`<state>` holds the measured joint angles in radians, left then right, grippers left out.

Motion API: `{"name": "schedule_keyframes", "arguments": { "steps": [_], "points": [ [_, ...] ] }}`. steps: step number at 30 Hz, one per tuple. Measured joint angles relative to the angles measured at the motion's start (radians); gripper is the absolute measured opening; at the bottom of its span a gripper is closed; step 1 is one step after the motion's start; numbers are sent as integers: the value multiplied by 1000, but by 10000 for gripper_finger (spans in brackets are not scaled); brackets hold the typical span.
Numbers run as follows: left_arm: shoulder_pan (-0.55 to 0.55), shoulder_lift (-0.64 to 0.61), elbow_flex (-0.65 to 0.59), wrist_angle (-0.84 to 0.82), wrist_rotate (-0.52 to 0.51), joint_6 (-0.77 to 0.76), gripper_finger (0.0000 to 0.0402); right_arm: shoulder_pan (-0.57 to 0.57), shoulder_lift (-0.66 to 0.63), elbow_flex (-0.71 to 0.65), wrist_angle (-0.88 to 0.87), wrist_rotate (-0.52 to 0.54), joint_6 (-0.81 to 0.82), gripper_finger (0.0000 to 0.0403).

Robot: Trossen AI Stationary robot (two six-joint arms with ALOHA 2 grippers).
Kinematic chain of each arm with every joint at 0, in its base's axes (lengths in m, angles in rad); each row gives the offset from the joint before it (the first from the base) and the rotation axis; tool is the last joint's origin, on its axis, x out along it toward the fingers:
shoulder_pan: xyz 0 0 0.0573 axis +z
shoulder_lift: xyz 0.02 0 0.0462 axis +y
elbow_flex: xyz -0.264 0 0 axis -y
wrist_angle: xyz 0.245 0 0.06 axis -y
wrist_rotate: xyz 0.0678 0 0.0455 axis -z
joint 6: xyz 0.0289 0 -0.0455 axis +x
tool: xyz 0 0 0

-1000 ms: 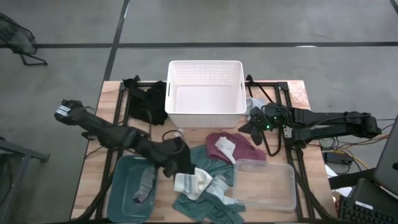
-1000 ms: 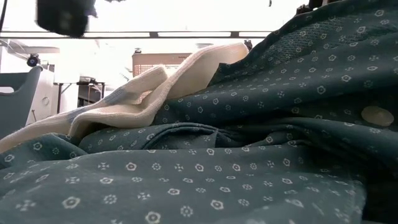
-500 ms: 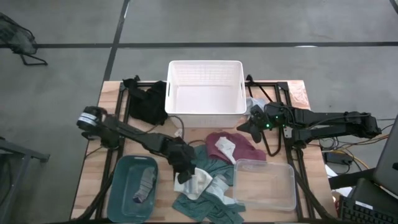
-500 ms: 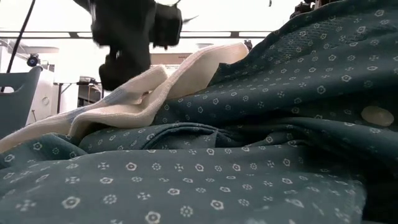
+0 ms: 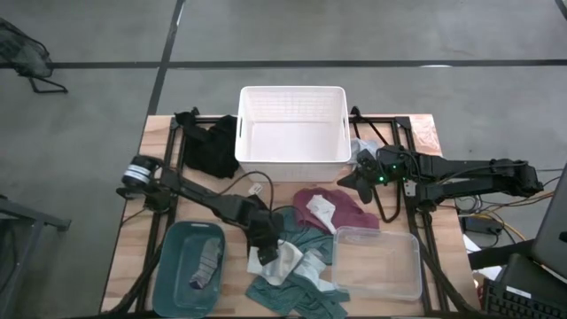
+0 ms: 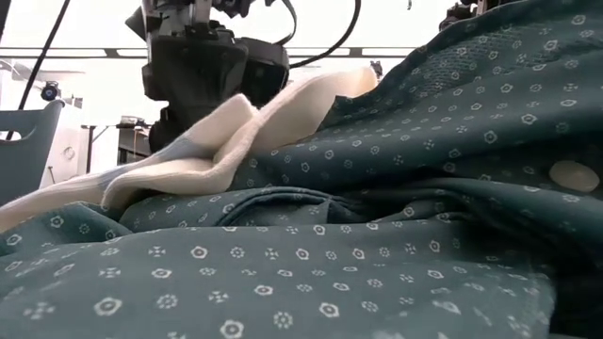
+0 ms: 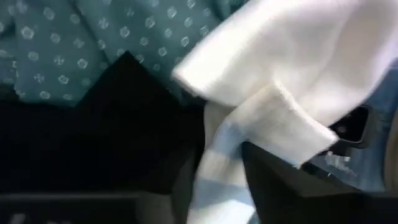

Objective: Pick & Place Cloths
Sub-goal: Put the white striped sock into the blue bin

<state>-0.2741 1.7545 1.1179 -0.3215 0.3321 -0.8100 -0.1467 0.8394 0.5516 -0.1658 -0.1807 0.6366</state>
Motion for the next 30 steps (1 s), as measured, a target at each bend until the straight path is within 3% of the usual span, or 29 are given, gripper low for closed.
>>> {"name": "schedule_keyframes", "arguments": {
  "steps": [3,5,13,20,30],
  "points": [
    [10,-5,7,0,10,7,34,0,0,0,0,2,-13,9],
    [18,-5,11,-2,48,8,15,0,0,0,0,5,-15,8],
    [39,-82,53,-42,132,-31,7,-1,1,0,2,27,-23,8],
    [43,-262,116,-261,122,-128,5,-2,1,0,30,41,-54,8],
    [-15,-544,219,-605,186,-533,4,-2,1,0,49,80,-78,8]
  ]
}}
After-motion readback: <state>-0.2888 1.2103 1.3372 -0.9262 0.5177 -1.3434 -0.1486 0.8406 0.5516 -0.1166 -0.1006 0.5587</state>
